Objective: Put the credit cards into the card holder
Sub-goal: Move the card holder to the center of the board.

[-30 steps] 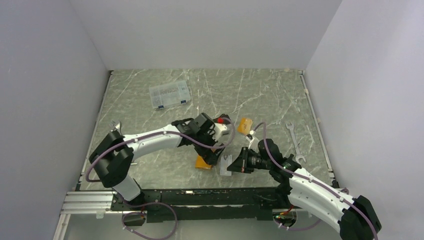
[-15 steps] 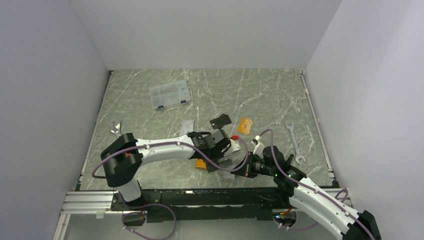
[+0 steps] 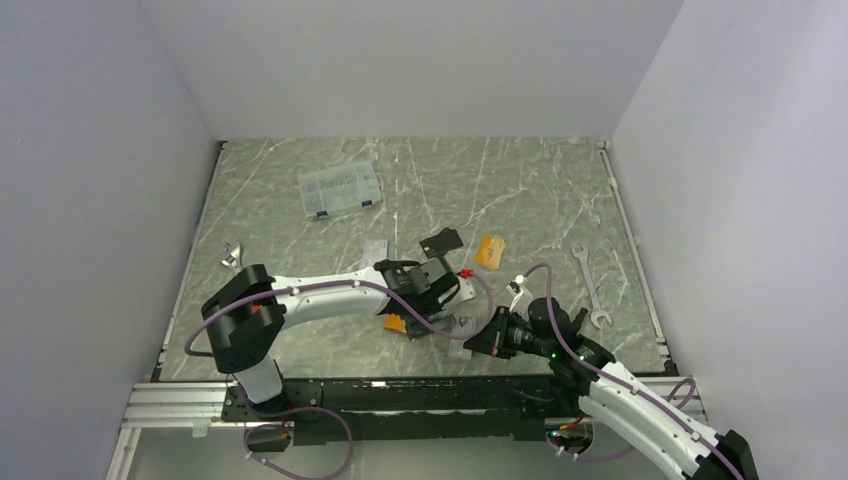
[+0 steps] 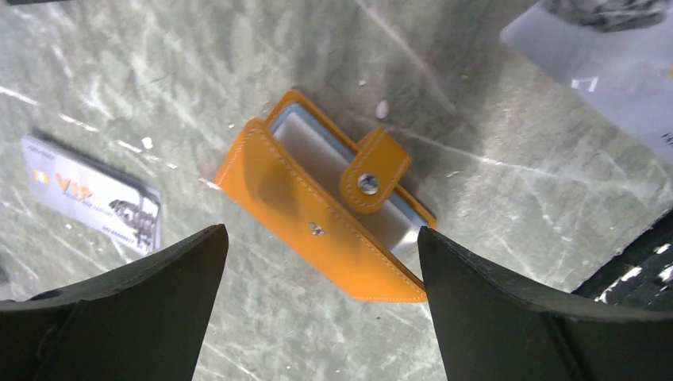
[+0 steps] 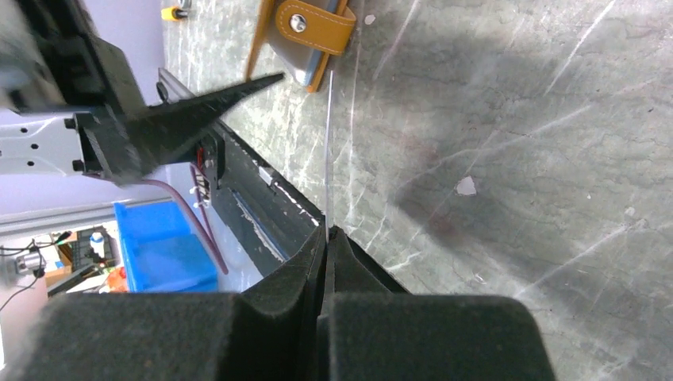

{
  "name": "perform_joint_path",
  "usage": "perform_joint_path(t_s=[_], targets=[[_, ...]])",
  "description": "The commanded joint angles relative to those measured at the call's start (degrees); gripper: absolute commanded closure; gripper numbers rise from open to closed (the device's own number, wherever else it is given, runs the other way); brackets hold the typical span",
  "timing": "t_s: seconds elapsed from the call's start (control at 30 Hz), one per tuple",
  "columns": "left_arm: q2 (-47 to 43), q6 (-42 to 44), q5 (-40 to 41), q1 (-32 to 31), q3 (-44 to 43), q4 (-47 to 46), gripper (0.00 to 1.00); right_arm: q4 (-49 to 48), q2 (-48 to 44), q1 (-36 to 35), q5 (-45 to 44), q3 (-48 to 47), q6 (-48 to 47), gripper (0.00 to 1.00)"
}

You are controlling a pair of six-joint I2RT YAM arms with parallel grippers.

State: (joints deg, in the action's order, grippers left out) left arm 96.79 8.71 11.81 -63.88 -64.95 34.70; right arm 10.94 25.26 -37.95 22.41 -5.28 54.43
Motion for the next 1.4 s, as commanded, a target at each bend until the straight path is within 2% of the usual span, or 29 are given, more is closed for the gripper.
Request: perform_joint_path(t_s=[0.0, 0.2, 0.37, 0.57, 0.77, 0.83, 1.0, 1.13, 1.27, 1.37], targets=[[-4.4, 0.4, -0.7, 3.8, -1.6, 1.6, 0.06, -1.0, 1.3, -0.2, -0.9, -0.8, 0.4, 1.0], [-2.9, -0.7, -4.4, 9.9, -3.7, 7.2, 0.19, -2.7, 2.1, -0.2, -1.6, -0.9, 0.7, 1.0], [-4.8, -2.1, -8.2, 14.9, -2.2, 6.7, 0.32, -3.2, 2.6, -0.2, -1.8, -1.5, 0.8, 1.0], [-4.0, -2.8, -11.6, 20.9, -1.6, 7.9, 0.42, -3.0, 3.8, -0.2, -2.0, -3.1, -0.1, 1.0], [-1.6, -2.6, -18.4, 26.5, -3.4, 9.2, 0.74, -3.7, 4.7, -0.2, -2.1, -3.8, -0.4, 1.0], [-1.1, -2.3, -20.4, 28.0, -4.7, 9.7, 0.82, -3.9, 5.0, -0.2, -2.2, -4.3, -0.7, 1.0], [-0.4, -1.9, -24.2, 28.8, -7.8, 11.0, 0.88, -4.0, 6.5, -0.2, -2.1, -6.0, -1.7, 1.0], [0.4, -1.9, -31.4, 28.7, -10.4, 13.5, 1.0, -2.7, 5.6, -0.1, -2.4, -7.0, -2.4, 1.0], [2.1, -4.1, -39.8, 28.5, -12.6, 15.9, 1.0, -1.5, 3.8, -0.1, -2.9, -7.4, -2.7, 1.0], [1.9, -6.9, -43.2, 28.1, -9.1, 13.1, 1.0, -2.1, 3.8, 0.0, -2.6, -8.0, -2.5, 1.0]])
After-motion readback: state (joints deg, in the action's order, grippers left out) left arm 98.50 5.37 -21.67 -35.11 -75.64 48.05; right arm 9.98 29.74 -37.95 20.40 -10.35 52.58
